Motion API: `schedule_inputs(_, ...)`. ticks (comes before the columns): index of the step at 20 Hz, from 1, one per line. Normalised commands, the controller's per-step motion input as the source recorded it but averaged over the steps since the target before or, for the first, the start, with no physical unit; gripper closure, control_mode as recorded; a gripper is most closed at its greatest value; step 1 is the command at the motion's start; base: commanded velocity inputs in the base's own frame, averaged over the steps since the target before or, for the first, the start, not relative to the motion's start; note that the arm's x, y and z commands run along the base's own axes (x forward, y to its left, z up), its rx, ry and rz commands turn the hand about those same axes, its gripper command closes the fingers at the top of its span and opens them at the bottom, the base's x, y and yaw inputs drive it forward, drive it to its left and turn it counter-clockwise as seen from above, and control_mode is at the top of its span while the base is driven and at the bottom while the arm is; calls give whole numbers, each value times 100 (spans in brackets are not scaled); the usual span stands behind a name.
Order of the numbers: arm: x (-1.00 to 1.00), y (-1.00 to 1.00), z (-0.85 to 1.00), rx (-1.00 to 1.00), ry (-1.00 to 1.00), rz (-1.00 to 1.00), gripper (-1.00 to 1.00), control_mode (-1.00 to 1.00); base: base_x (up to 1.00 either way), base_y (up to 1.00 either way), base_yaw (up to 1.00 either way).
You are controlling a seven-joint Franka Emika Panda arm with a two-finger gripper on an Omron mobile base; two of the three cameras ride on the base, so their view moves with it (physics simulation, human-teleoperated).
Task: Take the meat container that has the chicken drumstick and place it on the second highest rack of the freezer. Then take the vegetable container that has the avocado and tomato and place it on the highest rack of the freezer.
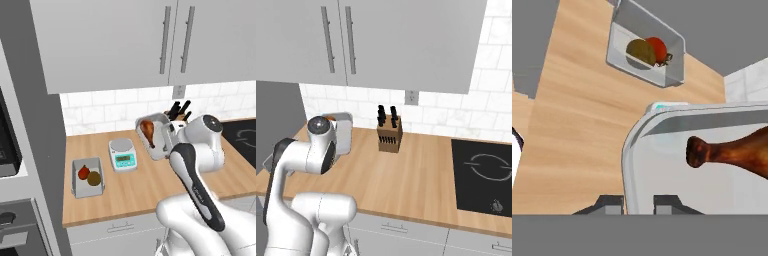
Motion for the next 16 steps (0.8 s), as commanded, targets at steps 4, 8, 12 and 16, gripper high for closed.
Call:
schedule_inputs(4, -63, 3, 0, -3, -13, 0, 100, -100, 0, 0, 0)
schedule_inputs(8, 0, 0, 0, 0, 0, 0, 100, 100, -100, 0, 1)
schedule_inputs(12, 0, 0, 0, 0, 0, 0, 100, 100, -99, 46, 11)
schedule_inputs(16, 0, 0, 0, 0, 0, 0, 100, 100, -58, 99, 21)
